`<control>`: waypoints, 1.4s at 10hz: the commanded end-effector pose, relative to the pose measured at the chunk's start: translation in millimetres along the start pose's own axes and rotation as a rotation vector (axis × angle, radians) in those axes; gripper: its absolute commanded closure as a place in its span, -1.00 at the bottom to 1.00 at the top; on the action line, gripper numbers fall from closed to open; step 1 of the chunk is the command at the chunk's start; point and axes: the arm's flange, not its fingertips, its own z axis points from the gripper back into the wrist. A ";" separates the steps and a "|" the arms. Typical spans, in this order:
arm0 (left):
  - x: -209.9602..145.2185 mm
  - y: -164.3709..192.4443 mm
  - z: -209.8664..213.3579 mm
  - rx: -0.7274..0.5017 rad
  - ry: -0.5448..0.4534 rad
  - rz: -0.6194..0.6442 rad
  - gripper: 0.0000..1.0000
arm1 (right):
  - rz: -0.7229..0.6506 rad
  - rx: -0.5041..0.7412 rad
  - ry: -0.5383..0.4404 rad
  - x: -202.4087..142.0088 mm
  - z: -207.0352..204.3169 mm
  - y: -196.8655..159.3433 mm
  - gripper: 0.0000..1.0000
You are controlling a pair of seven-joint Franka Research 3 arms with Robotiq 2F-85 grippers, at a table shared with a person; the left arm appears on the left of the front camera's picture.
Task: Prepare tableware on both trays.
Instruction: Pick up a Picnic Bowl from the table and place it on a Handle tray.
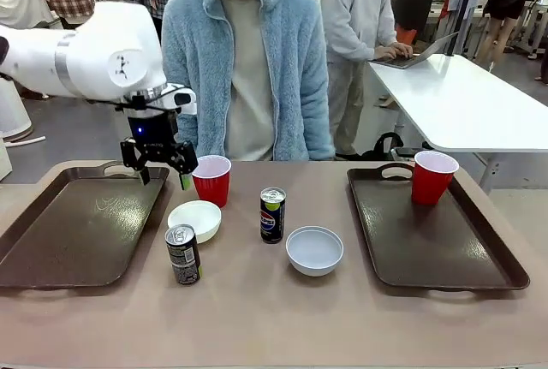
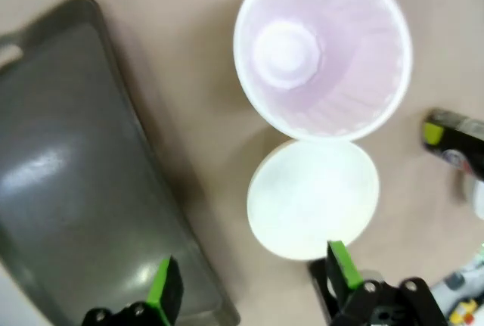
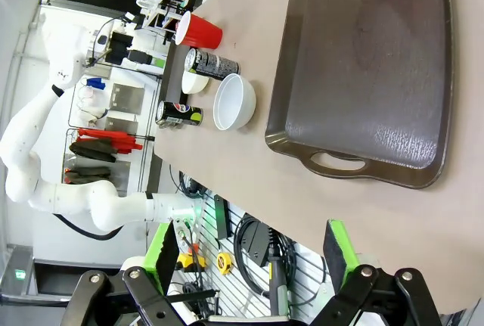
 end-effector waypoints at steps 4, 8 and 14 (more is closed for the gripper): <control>0.4 -12.3 -56.4 0.085 -0.044 0.095 -1.00 | 0.002 0.010 -0.003 -0.1 0.1 -1.0 -1.00; -1.2 -19.4 -74.1 0.107 -0.014 0.056 0.12 | 0.002 0.010 -0.003 -0.1 0.1 -1.0 -1.00; -1.6 -13.0 -70.4 0.077 0.010 0.069 0.98 | 0.002 0.010 -0.003 -0.1 0.1 -1.0 -1.00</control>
